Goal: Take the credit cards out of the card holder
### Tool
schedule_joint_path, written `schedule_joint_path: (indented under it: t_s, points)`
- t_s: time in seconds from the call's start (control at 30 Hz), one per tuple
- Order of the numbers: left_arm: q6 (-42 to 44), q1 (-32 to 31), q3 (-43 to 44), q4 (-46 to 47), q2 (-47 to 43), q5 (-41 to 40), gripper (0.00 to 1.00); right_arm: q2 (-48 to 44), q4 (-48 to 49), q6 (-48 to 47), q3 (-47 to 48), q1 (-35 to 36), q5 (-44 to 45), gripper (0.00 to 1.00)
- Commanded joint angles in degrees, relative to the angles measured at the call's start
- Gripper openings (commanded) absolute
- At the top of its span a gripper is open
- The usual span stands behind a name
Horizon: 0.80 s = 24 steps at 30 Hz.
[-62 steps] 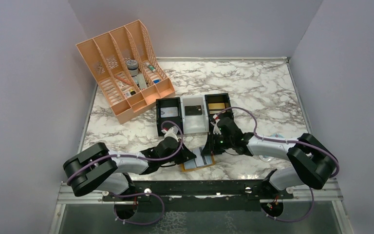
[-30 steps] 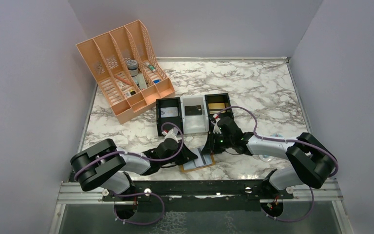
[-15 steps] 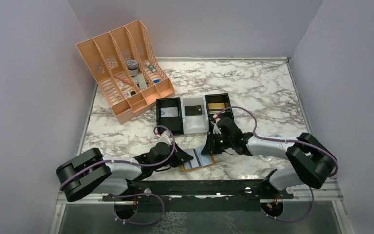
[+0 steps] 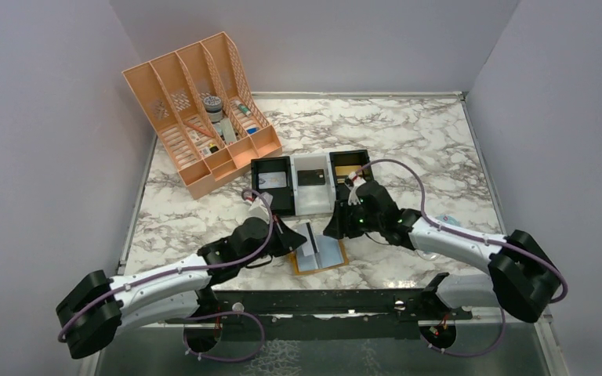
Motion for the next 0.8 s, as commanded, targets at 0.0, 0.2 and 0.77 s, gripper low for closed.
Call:
schedule_joint_path:
  t_s: [0.0,0.2,0.77]
  points:
    - [11.9,2.3,6.4,-14.8,-4.7,-1.7,0.00,-4.4,0.5,-3.0,4.3,-0.1,6.2,0.55]
    - [20.4,15.4,7.4,-12.5,-7.6,16.0,0.00,-3.9,5.3,-1.8,5.0,-3.4,-1.2,0.63]
    - [18.1,26.5,2.6,10.2,-9.0,44.0,0.00,8.5,42.3,13.7,2.5,-7.8,-41.3,0.57]
